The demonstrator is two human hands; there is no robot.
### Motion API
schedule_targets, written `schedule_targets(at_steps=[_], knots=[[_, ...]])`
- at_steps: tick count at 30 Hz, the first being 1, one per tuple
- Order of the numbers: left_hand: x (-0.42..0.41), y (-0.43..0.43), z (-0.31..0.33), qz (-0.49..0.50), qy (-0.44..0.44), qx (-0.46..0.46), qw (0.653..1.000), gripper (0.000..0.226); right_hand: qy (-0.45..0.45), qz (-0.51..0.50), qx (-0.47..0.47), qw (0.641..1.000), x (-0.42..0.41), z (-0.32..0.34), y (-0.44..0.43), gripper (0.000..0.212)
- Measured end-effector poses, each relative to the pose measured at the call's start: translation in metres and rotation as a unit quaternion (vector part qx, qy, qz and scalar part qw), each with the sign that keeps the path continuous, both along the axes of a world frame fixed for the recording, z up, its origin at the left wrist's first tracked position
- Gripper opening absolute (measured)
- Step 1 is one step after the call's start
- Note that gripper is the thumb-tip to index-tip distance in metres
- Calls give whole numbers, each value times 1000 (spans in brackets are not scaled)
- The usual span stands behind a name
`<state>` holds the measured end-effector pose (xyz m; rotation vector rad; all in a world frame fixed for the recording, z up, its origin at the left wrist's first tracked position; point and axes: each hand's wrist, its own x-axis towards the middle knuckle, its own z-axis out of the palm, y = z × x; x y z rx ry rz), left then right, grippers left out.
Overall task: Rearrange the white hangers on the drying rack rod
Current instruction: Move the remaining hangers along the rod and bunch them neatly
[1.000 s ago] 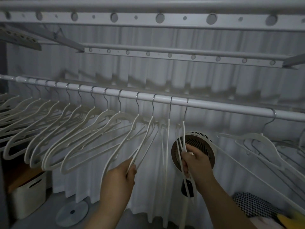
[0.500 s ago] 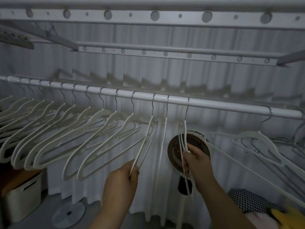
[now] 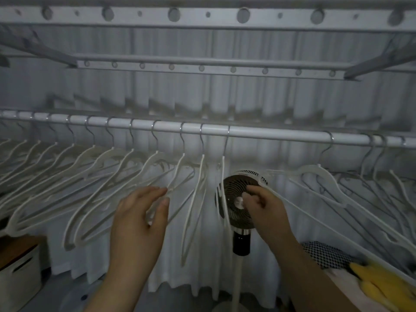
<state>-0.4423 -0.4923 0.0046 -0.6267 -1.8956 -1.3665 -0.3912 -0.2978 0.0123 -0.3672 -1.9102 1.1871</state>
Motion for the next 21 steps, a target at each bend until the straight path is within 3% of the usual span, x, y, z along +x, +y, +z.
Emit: schedule_targets(at_steps=[4,8,11,14,18,21], knots=[[41,29,14,-77,23,39,996,31,54,-14,54,997,44,14,24,18],[81,80,10,-155,-47,59,985,39,104,-37,114,987,102,35,66,24],[107,134,0,-226,-112,39,967,35,127,-59,108,984,142,44,112,24],[129,188,-14,-271,-183,45,944,19,94,-44,50,993,165,39,156,26],[156,245,-31,-312,-270,54,909,16,21,-35,40,998,175,22,198,15],[168,277,-36,-282,-287,46,914,37,-26,-34,51,998,172,15,216,17]])
